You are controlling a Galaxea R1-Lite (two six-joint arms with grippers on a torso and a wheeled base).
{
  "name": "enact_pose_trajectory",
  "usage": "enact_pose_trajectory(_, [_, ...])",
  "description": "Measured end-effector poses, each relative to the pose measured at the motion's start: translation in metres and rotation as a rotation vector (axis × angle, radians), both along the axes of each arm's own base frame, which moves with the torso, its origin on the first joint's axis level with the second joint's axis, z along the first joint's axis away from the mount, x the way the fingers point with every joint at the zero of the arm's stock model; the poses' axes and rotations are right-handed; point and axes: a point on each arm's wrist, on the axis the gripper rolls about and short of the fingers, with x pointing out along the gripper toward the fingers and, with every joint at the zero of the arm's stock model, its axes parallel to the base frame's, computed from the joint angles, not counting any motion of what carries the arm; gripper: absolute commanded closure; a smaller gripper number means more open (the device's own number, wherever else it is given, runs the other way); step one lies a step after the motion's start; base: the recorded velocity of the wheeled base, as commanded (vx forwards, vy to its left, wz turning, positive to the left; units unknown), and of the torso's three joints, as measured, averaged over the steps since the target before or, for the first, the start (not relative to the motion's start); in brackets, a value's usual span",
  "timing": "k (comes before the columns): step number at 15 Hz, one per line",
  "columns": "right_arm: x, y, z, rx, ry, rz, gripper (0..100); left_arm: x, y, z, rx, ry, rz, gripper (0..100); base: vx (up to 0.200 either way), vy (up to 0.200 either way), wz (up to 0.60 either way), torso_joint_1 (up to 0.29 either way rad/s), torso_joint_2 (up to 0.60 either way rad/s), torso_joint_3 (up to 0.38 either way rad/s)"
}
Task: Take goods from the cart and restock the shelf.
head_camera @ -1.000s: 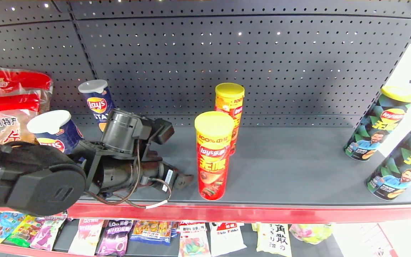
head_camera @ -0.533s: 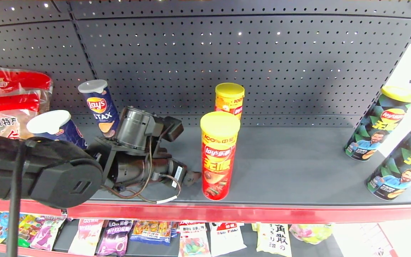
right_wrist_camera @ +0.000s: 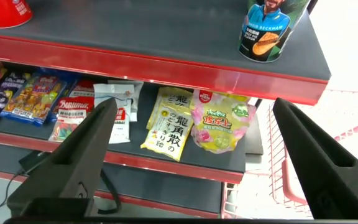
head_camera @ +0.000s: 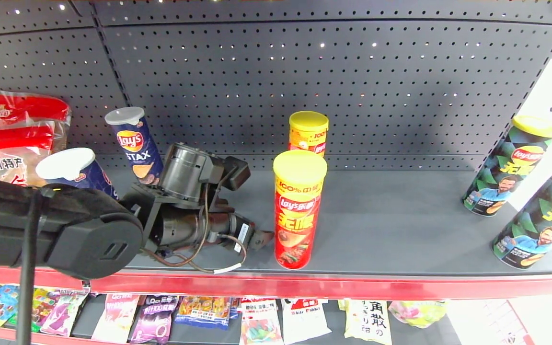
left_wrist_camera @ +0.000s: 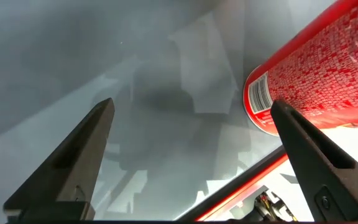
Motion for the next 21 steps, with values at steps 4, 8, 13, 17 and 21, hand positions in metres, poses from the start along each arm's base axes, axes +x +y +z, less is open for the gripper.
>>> enact_pose_trajectory(4, [0.0, 0.0, 0.0, 0.0, -0.001, 0.0, 0, 0.001, -0.001, 0.002, -0.005, -0.007, -0.002, 0, 0.0, 0.0, 0.0, 0.0, 0.0, 0.0])
enact_pose_trajectory(8, [0.0, 0.0, 0.001, 0.001, -0.007, 0.0, 0, 0.001, -0.002, 0.002, -0.006, -0.008, -0.003, 0, 0.0, 0.0, 0.0, 0.0, 0.0, 0.0])
enact_pose_trajectory(13, [0.0, 0.0, 0.001, 0.002, -0.007, 0.0, 0, 0.0, -0.004, 0.002, -0.003, -0.008, -0.008, 0, 0.0, 0.0, 0.0, 0.0, 0.0, 0.0])
enact_pose_trajectory(17, [0.0, 0.0, 0.001, 0.002, -0.006, -0.001, 0, -0.003, -0.001, 0.001, 0.004, -0.003, 0.0, 0, 0.0, 0.0, 0.0, 0.0, 0.0, 0.0])
enact_pose_trajectory(21, [0.001, 0.0, -0.003, -0.002, 0.01, 0.0, 0, -0.023, 0.023, 0.011, -0.003, -0.012, 0.026, 0, 0.0, 0.0, 0.0, 0.0, 0.0, 0.0])
